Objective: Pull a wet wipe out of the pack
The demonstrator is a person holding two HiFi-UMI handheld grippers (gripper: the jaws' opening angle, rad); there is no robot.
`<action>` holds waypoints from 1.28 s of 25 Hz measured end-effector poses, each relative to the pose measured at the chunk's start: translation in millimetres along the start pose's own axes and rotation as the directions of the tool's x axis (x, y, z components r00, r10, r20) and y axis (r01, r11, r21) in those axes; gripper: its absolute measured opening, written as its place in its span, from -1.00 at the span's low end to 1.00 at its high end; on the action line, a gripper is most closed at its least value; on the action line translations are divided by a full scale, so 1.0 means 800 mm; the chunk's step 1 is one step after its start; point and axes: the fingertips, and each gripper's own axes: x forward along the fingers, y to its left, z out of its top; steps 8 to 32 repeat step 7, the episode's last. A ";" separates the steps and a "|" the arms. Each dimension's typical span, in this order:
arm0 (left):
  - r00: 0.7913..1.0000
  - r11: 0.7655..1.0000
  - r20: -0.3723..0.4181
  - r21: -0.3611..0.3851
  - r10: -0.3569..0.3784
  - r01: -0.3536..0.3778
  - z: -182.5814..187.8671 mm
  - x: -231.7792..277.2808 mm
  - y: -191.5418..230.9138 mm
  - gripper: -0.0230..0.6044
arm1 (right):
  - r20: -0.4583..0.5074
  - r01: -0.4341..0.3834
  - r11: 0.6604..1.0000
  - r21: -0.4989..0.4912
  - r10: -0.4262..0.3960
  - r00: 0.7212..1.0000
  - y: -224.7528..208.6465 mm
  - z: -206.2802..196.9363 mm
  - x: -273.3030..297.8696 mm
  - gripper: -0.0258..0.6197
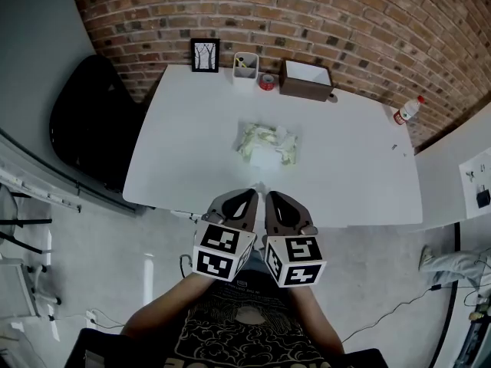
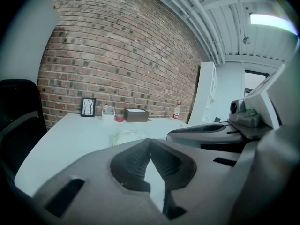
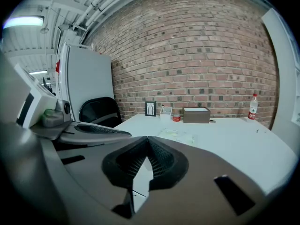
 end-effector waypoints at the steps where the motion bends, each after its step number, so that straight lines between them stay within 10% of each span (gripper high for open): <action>1: 1.000 1.000 -0.001 0.000 -0.002 0.002 0.000 0.000 0.000 -0.89 | 0.000 0.001 1.000 0.001 -0.001 1.000 0.001 0.000 0.000 -0.87; 32: 1.000 1.000 -0.007 0.006 -0.004 0.004 0.001 0.000 -0.001 -0.89 | 0.003 0.003 1.000 0.003 -0.003 1.000 0.000 0.003 0.000 -0.87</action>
